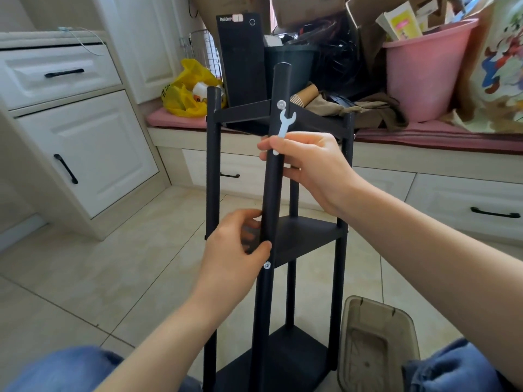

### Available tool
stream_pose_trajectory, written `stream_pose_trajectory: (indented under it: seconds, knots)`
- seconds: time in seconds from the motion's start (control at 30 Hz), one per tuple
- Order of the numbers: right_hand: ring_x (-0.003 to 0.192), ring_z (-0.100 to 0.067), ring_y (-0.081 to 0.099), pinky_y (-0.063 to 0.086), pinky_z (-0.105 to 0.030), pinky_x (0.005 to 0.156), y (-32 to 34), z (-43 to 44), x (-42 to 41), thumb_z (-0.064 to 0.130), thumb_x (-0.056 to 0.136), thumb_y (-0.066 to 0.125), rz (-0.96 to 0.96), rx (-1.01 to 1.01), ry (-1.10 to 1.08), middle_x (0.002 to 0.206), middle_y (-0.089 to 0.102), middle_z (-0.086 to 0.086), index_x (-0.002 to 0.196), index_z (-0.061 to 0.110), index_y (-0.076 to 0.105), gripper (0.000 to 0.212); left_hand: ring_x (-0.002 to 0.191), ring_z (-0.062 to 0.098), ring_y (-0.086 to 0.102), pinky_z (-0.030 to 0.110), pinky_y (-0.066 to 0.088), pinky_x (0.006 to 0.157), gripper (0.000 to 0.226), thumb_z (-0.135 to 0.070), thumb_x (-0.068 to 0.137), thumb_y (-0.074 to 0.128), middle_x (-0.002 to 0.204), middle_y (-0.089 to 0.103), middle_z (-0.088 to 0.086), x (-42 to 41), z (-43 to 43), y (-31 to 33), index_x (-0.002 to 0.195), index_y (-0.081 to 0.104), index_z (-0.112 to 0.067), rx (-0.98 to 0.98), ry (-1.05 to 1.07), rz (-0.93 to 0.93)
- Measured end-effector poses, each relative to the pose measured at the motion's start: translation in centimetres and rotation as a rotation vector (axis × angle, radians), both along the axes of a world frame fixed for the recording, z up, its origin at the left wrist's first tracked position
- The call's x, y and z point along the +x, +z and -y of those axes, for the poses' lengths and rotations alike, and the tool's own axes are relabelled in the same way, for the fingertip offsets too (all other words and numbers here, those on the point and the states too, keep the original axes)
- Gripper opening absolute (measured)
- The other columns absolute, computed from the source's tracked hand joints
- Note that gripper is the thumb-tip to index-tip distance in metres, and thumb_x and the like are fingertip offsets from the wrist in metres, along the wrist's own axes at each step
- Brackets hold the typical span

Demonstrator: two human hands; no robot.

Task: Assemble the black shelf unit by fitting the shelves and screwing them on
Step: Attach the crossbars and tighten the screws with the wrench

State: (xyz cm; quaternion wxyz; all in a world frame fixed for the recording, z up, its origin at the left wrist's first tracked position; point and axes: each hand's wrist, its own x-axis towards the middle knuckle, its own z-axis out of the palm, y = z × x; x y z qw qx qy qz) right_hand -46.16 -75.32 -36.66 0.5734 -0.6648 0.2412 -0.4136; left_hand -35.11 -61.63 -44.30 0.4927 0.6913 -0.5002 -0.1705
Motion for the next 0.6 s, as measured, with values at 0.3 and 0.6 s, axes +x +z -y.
stream_pose_trajectory:
  seconds: [0.3,0.6]
  knots:
    - [0.102,-0.023,0.07,0.057,-0.038,0.093,0.2,-0.2,0.2,0.016,0.096,0.061,0.005,0.036,-0.008,0.107,0.073,-0.014,0.096,0.009,0.075,0.015,0.089,0.0,0.062,0.006,0.046,0.061,0.038,-0.027,0.085,0.079,0.105,0.057,-0.016,-3.1,-3.1,-7.4,0.102,0.047,-0.038,0.113,0.219,-0.32]
    - [0.101,-0.02,0.071,0.057,-0.032,0.092,-0.2,-0.5,0.4,0.011,0.095,0.061,0.003,0.047,-0.001,0.105,0.075,-0.009,0.099,0.002,0.075,0.017,0.058,0.008,0.057,0.02,0.051,0.061,0.005,-0.029,0.097,0.064,0.061,0.055,-0.008,-4.8,-2.2,-11.1,0.096,0.06,-0.026,0.092,0.136,-0.422]
